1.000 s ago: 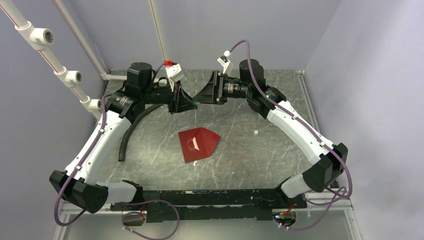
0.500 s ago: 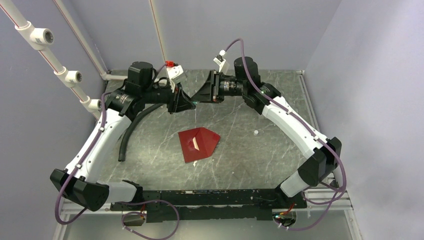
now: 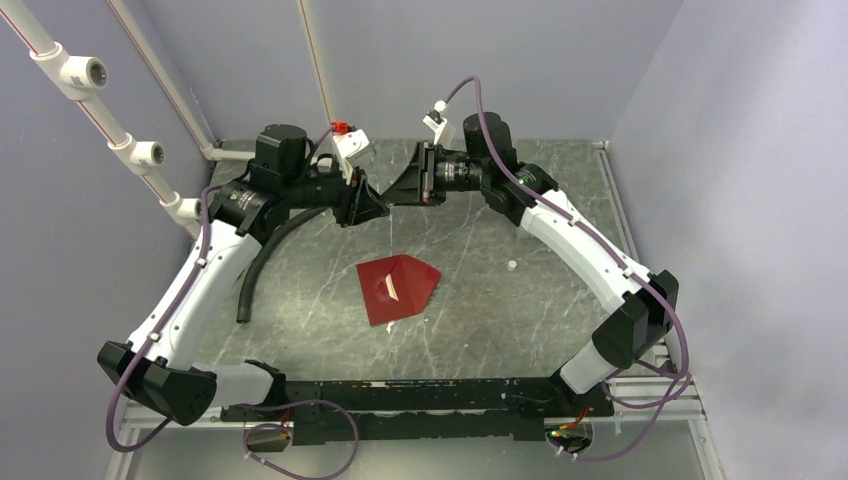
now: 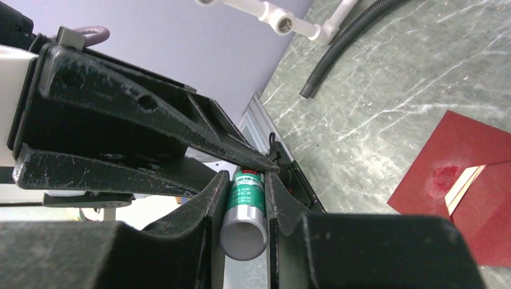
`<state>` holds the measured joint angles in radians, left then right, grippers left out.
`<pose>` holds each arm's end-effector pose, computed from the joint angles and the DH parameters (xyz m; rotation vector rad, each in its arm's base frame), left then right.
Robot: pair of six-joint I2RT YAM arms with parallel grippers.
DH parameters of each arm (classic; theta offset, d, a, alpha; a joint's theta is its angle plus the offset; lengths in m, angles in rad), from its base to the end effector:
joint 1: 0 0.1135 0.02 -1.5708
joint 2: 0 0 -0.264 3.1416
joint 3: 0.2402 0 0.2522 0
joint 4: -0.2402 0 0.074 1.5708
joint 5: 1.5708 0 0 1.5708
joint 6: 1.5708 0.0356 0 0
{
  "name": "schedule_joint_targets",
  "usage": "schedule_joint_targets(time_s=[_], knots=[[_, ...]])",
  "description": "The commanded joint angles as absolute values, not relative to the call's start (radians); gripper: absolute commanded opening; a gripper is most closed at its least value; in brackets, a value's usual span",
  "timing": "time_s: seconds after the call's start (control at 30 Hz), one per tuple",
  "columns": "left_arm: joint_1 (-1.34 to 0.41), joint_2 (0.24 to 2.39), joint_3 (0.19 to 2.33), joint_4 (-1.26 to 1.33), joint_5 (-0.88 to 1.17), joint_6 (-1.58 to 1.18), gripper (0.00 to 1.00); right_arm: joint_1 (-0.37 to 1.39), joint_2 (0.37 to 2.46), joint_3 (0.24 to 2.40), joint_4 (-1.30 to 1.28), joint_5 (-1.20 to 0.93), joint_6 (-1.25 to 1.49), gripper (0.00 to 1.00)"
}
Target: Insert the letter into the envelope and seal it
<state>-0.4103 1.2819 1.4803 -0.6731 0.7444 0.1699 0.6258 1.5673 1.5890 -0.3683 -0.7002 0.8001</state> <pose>0.2308 -0.1267 0.4279 1.0137 1.7540 -0.9081 0.2766 0.2282 0.4084 -0.3570 2.1603 1.5598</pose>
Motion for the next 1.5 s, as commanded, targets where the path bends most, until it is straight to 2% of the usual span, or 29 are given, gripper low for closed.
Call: schedule_joint_targets(time_s=[0.0,0.2,0.37,0.57,0.83,0.97,1.07,1.13,1.27,1.4,1.47], knots=[[-0.400,1.256,1.487,-0.616,0.649,0.143,0.36,0.637,1.533,1.622,-0.380,-0.724,0.804,0.00],[-0.400,1.223,1.442,-0.606,0.670,0.121,0.38,0.627,1.508,1.597,-0.353,-0.702,0.831,0.00],[-0.400,1.218,1.432,-0.607,0.718,0.135,0.36,0.599,1.461,1.503,-0.196,-0.735,0.920,0.00],[-0.400,1.233,1.434,-0.597,0.739,0.140,0.23,0.600,1.473,1.517,-0.205,-0.752,0.914,0.00],[-0.400,1.246,1.434,-0.556,0.744,0.131,0.37,0.603,1.484,1.520,-0.206,-0.762,0.916,0.02],[-0.400,1.258,1.437,-0.556,0.765,0.133,0.39,0.605,1.487,1.519,-0.204,-0.766,0.916,0.03],[-0.400,1.264,1.437,-0.561,0.772,0.138,0.33,0.606,1.487,1.520,-0.201,-0.766,0.916,0.04],[-0.400,1.267,1.436,-0.564,0.775,0.141,0.23,0.606,1.486,1.520,-0.198,-0.766,0.918,0.06],[-0.400,1.268,1.437,-0.562,0.784,0.139,0.03,0.606,1.488,1.527,-0.206,-0.777,0.912,0.16],[-0.400,1.263,1.432,-0.547,0.774,0.133,0.02,0.606,1.487,1.529,-0.240,-0.782,0.885,0.40],[-0.400,1.261,1.430,-0.545,0.765,0.131,0.02,0.606,1.486,1.531,-0.253,-0.786,0.871,0.47]])
